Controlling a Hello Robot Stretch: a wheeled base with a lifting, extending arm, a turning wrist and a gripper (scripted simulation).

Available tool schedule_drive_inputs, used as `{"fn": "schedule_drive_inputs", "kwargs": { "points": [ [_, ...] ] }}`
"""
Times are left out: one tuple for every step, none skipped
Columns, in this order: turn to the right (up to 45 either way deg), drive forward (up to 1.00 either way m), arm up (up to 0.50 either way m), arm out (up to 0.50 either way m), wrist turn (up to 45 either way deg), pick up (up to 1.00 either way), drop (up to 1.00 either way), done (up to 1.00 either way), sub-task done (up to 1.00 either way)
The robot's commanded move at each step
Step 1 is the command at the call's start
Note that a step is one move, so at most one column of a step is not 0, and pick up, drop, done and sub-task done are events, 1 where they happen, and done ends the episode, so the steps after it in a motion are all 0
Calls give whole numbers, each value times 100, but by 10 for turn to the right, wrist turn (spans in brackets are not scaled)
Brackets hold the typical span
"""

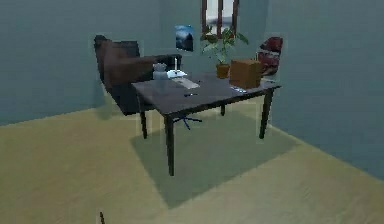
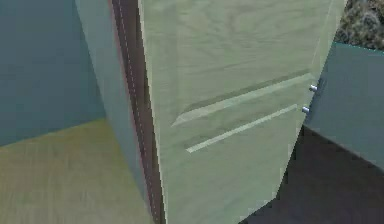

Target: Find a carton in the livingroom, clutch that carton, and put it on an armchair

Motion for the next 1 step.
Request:
{"fn": "schedule_drive_inputs", "kwargs": {
  "points": [
    [120, 0, 0, 0, 0, 0, 0, 0, 0]
  ]
}}
